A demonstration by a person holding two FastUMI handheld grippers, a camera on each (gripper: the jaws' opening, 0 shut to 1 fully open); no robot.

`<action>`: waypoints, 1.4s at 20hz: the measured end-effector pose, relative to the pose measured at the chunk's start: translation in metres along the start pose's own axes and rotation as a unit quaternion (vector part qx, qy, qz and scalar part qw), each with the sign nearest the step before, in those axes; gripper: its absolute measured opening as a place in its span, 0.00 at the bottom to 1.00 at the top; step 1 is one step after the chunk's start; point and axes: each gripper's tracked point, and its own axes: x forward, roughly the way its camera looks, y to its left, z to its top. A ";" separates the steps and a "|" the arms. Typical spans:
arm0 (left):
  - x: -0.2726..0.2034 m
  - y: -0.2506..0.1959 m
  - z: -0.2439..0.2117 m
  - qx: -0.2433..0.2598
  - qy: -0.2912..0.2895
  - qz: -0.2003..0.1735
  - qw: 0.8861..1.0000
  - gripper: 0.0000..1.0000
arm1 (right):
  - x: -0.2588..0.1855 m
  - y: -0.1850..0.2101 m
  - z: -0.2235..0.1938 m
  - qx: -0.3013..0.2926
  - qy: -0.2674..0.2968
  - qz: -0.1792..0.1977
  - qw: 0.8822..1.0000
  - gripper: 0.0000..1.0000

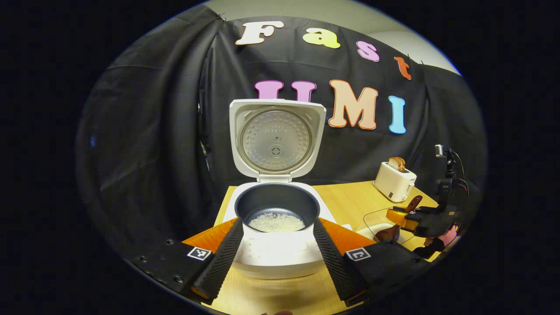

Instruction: Close the left gripper, press the button to open the rice cooker; take a wooden spoon from the chopstick holder with the right hand, scoop a spoonful of rice and pour it into the rice cooker, then put the wooden spoon back into the chopstick holder.

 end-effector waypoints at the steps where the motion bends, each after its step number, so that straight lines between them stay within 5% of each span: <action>1: 0.000 0.001 -0.003 -0.001 0.003 0.000 1.000 0.95 | 0.001 0.002 0.000 0.012 0.002 0.000 1.000 0.18; 11: -0.003 0.013 -0.009 0.000 0.010 0.001 1.000 0.95 | -0.001 -0.014 -0.005 0.170 0.016 -0.002 0.985 0.19; 22: 0.001 -0.009 0.000 0.018 0.009 -0.037 0.999 0.95 | -0.018 -0.071 0.002 0.406 -0.038 -0.009 0.913 0.18; 28: 0.001 -0.025 0.006 0.018 0.000 -0.060 0.998 0.95 | -0.031 -0.062 0.034 0.465 -0.074 0.017 0.882 0.19</action>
